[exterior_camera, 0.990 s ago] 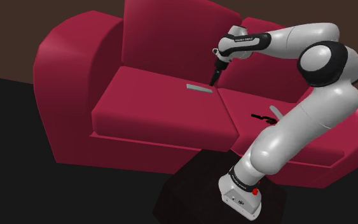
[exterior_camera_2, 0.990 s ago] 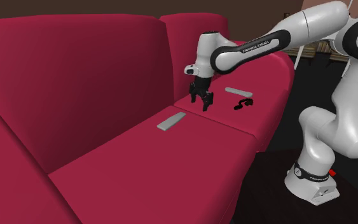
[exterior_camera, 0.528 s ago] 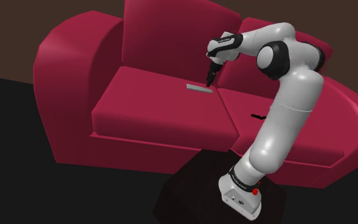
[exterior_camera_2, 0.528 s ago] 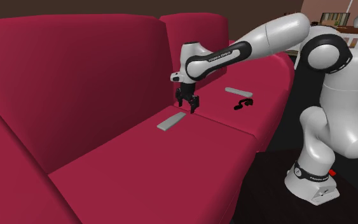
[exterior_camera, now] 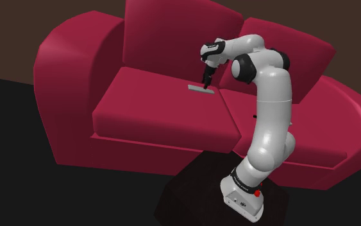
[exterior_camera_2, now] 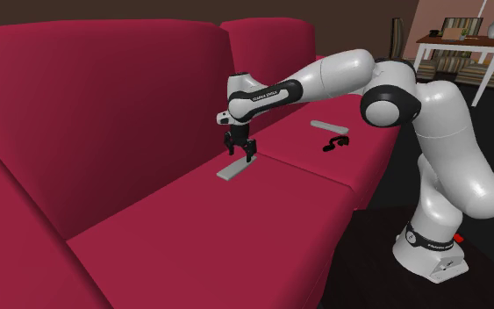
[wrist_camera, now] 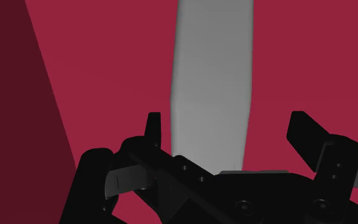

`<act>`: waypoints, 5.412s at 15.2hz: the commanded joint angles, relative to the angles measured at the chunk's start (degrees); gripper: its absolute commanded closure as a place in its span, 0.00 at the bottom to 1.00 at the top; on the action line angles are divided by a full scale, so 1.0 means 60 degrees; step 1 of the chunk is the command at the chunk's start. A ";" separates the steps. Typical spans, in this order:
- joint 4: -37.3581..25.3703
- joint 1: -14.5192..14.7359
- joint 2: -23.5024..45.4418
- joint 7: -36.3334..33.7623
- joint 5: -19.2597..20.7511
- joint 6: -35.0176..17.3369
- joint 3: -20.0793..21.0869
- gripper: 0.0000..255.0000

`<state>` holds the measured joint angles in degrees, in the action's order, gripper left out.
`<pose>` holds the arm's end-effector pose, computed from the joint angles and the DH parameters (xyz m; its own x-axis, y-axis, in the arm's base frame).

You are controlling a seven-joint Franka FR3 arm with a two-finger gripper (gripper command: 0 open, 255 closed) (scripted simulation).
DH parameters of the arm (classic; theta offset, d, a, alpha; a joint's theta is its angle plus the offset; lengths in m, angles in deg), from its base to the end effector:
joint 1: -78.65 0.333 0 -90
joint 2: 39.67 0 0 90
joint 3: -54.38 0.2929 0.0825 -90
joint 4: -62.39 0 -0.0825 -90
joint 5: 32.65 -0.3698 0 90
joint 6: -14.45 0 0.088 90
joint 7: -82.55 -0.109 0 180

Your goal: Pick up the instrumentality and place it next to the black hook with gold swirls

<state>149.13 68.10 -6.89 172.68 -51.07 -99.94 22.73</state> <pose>0.5443 -0.3912 0.3512 0.7148 0.6993 0.0040 0.6993 -0.7148 0.0007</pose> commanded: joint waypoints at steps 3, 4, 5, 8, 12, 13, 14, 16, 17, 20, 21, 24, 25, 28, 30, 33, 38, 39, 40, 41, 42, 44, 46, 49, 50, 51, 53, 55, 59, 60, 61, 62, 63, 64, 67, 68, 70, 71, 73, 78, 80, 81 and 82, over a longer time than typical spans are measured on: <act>-0.0045 -0.0126 0.0344 0.0185 -0.0150 -0.0254 0.0125 0.00; 0.0007 -0.0132 0.0395 0.0204 -0.0181 -0.0352 0.0145 0.00; 0.0056 -0.0140 0.0447 0.0223 -0.0212 -0.0448 0.0166 0.00; 0.0129 -0.0152 0.0533 0.0254 -0.0262 -0.0599 0.0200 0.00; 0.0129 -0.0153 0.0533 0.0254 -0.0262 -0.0598 0.0200 0.00; 0.0129 -0.0153 0.0533 0.0254 -0.0262 -0.0598 0.0200 0.00; 0.0129 -0.0153 0.0533 0.0254 -0.0262 -0.0597 0.0200 0.00; 0.0129 -0.0153 0.0533 0.0254 -0.0262 -0.0597 0.0200 1.00; 0.0129 -0.0153 0.0534 0.0254 -0.0262 -0.0598 0.0200 1.00; 0.0130 -0.0152 0.0533 0.0254 -0.0262 -0.0598 0.0200 1.00; 0.0130 -0.0152 0.0533 0.0254 -0.0262 -0.0598 0.0200 1.00; 0.0129 -0.0153 0.0533 0.0254 -0.0262 -0.0598 0.0200 1.00; 0.0085 -0.0143 0.0477 0.0234 -0.0230 -0.0504 0.0178 1.00; -0.0067 -0.0122 0.0322 0.0175 -0.0137 -0.0213 0.0116 1.00; -0.0180 -0.0112 0.0225 0.0137 -0.0079 -0.0014 0.0078 1.00; -0.0370 -0.0103 0.0093 0.0083 0.0004 0.0291 0.0027 1.00; -0.0744 -0.0108 -0.0092 -0.0003 0.0125 0.0822 -0.0046 1.00; -0.0827 -0.0112 -0.0123 -0.0019 0.0146 0.0931 -0.0059 1.00; -0.0914 -0.0117 -0.0152 -0.0035 0.0166 0.1042 -0.0071 1.00; -0.1004 -0.0124 -0.0179 -0.0051 0.0185 0.1154 -0.0083 1.00; -0.1097 -0.0131 -0.0204 -0.0066 0.0203 0.1267 -0.0093 1.00; -0.1294 -0.0150 -0.0248 -0.0095 0.0236 0.1496 -0.0113 1.00; -0.0908 -0.0120 -0.0552 0.0033 0.0339 0.1406 -0.0207 1.00; 0.0308 -0.0057 -0.1355 0.0427 0.0623 0.0960 -0.0469 1.00; 0.0669 -0.0053 -0.1604 0.0553 0.0723 0.0831 -0.0555 1.00; 0.1010 -0.0057 -0.1846 0.0678 0.0824 0.0710 -0.0641 1.00; 0.1641 -0.0083 -0.2306 0.0923 0.1030 0.0491 -0.0815 1.00; 0.2208 -0.0132 -0.2738 0.1168 0.1240 0.0302 -0.0994 1.00; 0.3173 -0.0303 -0.3525 0.1661 0.1672 -0.0003 -0.1354 1.00; 0.3382 -0.0359 -0.3706 0.1787 0.1780 -0.0064 -0.1445 1.00; 0.3578 -0.0421 -0.3880 0.1916 0.1888 -0.0121 -0.1536 1.00; 0.3762 -0.0489 -0.4047 0.2047 0.1994 -0.0172 -0.1627 1.00; 0.3934 -0.0561 -0.4207 0.2181 0.2099 -0.0219 -0.1719 1.00; 0.4094 -0.0638 -0.4359 0.2319 0.2202 -0.0261 -0.1812 1.00; 0.4505 -0.0895 -0.4769 0.2755 0.2491 -0.0361 -0.2095 1.00; 0.4619 -0.0988 -0.4888 0.2910 0.2579 -0.0386 -0.2192 1.00; 0.4813 -0.1185 -0.5099 0.3236 0.2740 -0.0426 -0.2387 1.00; 0.4893 -0.1287 -0.5189 0.3408 0.2811 -0.0442 -0.2487 1.00; 0.5020 -0.1499 -0.5338 0.3772 0.2932 -0.0464 -0.2693 1.00; 0.5145 -0.2047 -0.5499 0.4816 0.3072 -0.0480 -0.3252 1.00; 0.5119 -0.2276 -0.5468 0.5294 0.3046 -0.0473 -0.3490 1.00; 0.5090 -0.2397 -0.5429 0.5549 0.3012 -0.0466 -0.3607 1.00; 0.5049 -0.2519 -0.5373 0.5813 0.2962 -0.0457 -0.3728 1.00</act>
<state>179.92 53.76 -39.60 205.74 -32.88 -102.89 1.12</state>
